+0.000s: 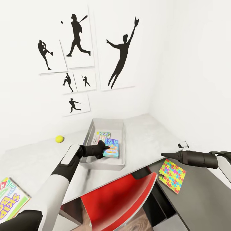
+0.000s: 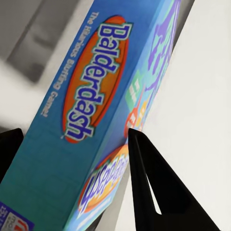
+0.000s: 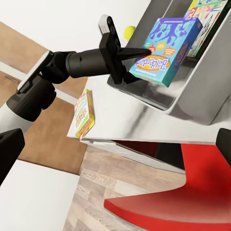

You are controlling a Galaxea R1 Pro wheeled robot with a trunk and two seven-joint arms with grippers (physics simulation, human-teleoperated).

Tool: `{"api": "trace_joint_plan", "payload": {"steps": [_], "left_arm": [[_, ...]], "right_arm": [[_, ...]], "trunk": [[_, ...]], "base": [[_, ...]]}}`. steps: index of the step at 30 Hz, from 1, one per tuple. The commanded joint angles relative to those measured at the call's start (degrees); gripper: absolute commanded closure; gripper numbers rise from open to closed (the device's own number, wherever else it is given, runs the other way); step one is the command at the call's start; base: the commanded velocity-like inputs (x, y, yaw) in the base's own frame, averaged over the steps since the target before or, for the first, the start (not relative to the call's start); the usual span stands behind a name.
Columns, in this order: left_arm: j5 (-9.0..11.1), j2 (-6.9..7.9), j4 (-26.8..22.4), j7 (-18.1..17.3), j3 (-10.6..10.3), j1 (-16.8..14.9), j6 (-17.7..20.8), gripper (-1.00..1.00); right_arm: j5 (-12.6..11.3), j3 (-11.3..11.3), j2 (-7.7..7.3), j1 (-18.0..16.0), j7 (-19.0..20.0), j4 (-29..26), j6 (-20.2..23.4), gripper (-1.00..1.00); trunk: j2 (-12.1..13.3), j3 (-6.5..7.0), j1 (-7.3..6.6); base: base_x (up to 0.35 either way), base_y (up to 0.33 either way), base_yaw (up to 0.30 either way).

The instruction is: Put all the toys in the child's room - the three board games (two on the bed and one on the table), the two jigsaw puzzles on the table, and the tennis ball on the table - inside the toy box on the table in the child's room.

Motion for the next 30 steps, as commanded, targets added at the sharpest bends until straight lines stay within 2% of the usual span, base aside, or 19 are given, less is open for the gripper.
{"api": "trace_joint_plan", "payload": {"steps": [1,12,30], "left_arm": [[0.36,-0.01,-0.06,0.43,-0.03,-0.08,0.14,1.00],[0.33,-0.06,-0.06,0.42,-0.09,-0.19,0.20,1.00],[0.32,-0.07,-0.05,0.43,-0.11,-0.19,0.23,1.00]], "right_arm": [[0.01,0.06,-0.06,-0.07,0.17,0.01,0.19,-1.00],[0.01,0.08,-0.09,-0.07,0.17,0.02,0.19,-1.00],[0.01,0.19,-0.06,-0.07,0.17,0.03,0.19,-1.00]], "trunk": [[-0.12,-0.12,0.03],[-0.12,-0.57,0.03],[-0.12,-2.10,0.03]], "base": [[0.000,0.000,0.000],[0.000,0.000,0.000],[0.000,0.000,0.000]]}}
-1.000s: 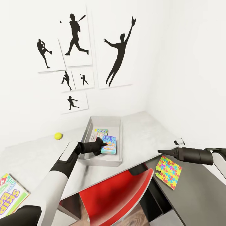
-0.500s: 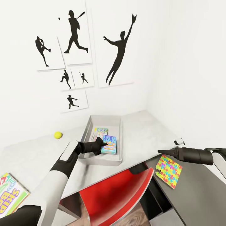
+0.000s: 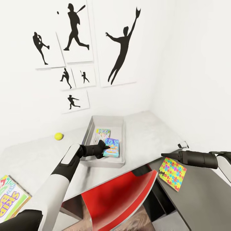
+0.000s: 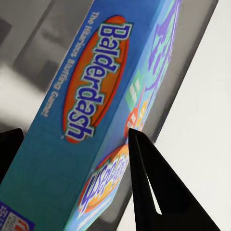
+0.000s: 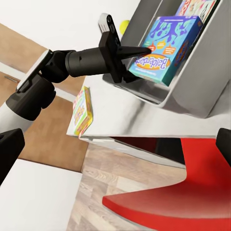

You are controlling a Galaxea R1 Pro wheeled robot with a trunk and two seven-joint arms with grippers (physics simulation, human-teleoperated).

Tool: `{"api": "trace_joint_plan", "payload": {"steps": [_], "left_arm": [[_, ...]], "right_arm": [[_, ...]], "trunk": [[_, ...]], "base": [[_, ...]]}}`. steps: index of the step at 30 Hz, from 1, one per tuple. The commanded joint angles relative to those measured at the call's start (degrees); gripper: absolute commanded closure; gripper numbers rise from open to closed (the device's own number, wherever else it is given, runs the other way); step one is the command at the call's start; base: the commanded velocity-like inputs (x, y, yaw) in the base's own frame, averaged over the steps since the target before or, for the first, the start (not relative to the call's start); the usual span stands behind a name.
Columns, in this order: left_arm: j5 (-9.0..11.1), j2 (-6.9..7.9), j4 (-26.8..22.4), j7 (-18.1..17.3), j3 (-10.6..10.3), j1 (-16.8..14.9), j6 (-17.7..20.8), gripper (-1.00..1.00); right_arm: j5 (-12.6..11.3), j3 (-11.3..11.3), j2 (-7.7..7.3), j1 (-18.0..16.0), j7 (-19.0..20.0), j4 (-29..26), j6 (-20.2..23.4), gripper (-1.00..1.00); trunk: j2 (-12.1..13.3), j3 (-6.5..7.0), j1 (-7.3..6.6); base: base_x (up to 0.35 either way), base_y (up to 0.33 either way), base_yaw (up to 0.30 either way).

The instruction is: Put all the toys in the child's room - the three board games (two on the bed and one on the table), the two jigsaw puzzles on the table, and the tennis ball on the table - inside the toy box on the table in the child's room.

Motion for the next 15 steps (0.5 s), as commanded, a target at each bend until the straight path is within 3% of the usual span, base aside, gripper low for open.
{"api": "trace_joint_plan", "payload": {"steps": [1,15], "left_arm": [[0.47,0.00,-0.07,0.42,0.00,-0.04,0.09,1.00],[0.42,0.00,-0.01,0.42,0.00,-0.05,0.09,1.00]], "right_arm": [[0.00,0.07,-0.04,-0.07,0.17,0.01,0.19,-1.00],[-0.01,-0.06,-0.03,-0.07,0.17,0.01,0.19,-1.00]], "trunk": [[-0.12,-0.20,0.03],[-0.12,-1.03,0.03]], "base": [[0.000,0.000,0.000],[0.000,0.000,0.000]]}}
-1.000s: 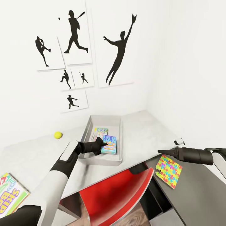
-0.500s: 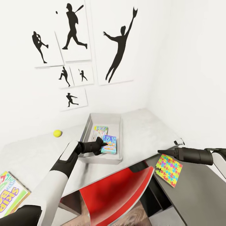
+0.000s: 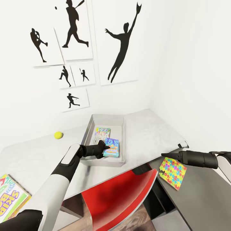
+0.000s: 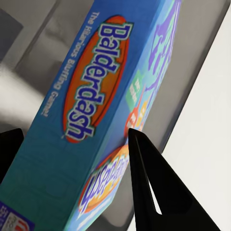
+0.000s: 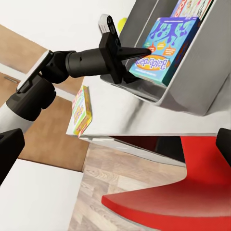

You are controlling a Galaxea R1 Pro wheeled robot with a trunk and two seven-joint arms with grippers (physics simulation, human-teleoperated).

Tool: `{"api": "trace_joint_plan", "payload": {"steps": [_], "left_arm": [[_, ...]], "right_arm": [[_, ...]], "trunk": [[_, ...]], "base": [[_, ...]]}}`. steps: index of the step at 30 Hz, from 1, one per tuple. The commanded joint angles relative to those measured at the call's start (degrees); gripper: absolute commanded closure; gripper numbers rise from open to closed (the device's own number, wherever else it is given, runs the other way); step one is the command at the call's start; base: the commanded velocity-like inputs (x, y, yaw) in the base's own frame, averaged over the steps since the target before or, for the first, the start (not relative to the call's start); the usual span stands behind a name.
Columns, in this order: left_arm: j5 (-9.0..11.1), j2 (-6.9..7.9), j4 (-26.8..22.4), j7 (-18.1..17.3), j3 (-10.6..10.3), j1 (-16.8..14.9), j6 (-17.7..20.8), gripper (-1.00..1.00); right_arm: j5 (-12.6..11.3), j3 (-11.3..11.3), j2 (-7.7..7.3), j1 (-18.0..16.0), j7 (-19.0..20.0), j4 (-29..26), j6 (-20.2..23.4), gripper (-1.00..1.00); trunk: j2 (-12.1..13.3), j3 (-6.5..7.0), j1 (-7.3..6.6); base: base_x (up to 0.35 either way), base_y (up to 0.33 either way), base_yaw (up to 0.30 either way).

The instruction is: Put all the toys in the child's room - the three board games (two on the bed and one on the table), the two jigsaw puzzles on the table, and the tennis ball on the table - inside the toy box on the table in the child's room.

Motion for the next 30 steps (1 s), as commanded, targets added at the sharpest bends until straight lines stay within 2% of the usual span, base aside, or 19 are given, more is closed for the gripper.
{"api": "trace_joint_plan", "payload": {"steps": [1,14,30], "left_arm": [[0.43,0.00,-0.06,0.43,-0.01,-0.04,0.10,1.00],[0.40,0.00,-0.12,0.35,-0.07,-0.05,0.15,1.00],[0.41,-0.04,-0.13,0.34,-0.12,-0.39,0.18,1.00]], "right_arm": [[0.00,0.06,-0.04,-0.07,0.17,0.01,0.19,-1.00],[0.01,0.11,-0.03,-0.07,0.17,0.01,0.19,-1.00],[0.00,0.14,-0.03,-0.07,0.17,0.02,0.19,-1.00]], "trunk": [[-0.12,-0.12,0.03],[-0.12,-0.25,0.03],[-0.12,-1.06,0.03]], "base": [[0.000,0.000,0.000],[0.000,0.000,0.000],[0.000,0.000,0.000]]}}
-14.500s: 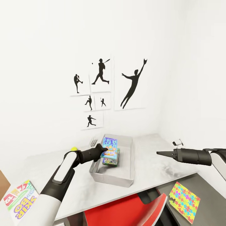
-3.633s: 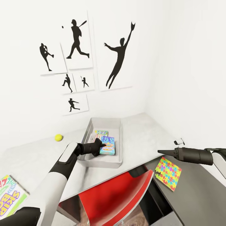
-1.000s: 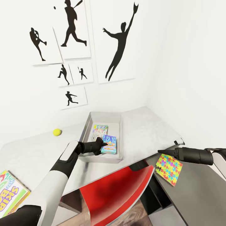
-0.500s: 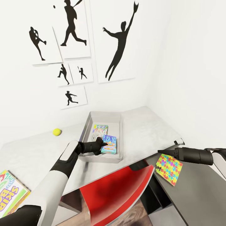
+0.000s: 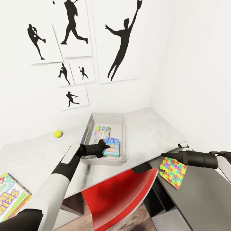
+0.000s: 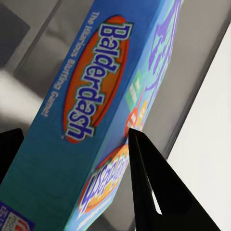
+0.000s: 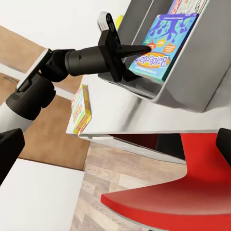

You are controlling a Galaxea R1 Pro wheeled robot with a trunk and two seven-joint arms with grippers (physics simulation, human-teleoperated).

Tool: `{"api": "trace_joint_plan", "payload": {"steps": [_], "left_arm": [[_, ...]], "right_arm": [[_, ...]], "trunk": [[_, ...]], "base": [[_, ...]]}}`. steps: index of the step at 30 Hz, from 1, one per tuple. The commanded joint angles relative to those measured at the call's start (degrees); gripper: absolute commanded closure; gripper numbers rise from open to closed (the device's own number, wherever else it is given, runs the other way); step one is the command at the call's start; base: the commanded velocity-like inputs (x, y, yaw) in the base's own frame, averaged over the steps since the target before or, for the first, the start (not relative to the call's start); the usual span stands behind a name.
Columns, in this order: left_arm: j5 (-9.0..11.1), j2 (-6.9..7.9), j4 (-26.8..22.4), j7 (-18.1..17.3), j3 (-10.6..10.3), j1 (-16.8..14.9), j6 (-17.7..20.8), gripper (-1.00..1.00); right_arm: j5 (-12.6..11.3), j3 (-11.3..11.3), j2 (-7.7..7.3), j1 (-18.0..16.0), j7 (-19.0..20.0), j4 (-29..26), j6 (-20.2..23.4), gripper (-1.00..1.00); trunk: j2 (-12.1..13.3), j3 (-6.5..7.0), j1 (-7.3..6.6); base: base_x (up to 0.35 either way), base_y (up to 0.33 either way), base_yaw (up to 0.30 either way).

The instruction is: Put all the toys in the child's room - the three board games (two on the bed and one on the table), the two jigsaw puzzles on the table, and the tennis ball on the table - inside the toy box on the table in the child's room.

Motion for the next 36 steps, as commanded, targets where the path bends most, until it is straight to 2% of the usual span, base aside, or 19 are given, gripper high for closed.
{"api": "trace_joint_plan", "payload": {"steps": [1,36], "left_arm": [[0.42,-0.03,-0.07,0.43,-0.02,-0.11,0.11,1.00],[0.40,-1.51,1.11,0.83,-0.07,-1.13,0.11,1.00]], "right_arm": [[0.00,0.06,-0.05,-0.07,0.17,0.01,0.19,-1.00],[0.01,-0.02,-0.09,-0.07,0.17,0.01,0.19,-1.00]], "trunk": [[-0.11,-0.12,0.03],[-0.11,-0.20,0.03]], "base": [[0.000,0.000,0.000],[0.000,0.000,0.000]]}}
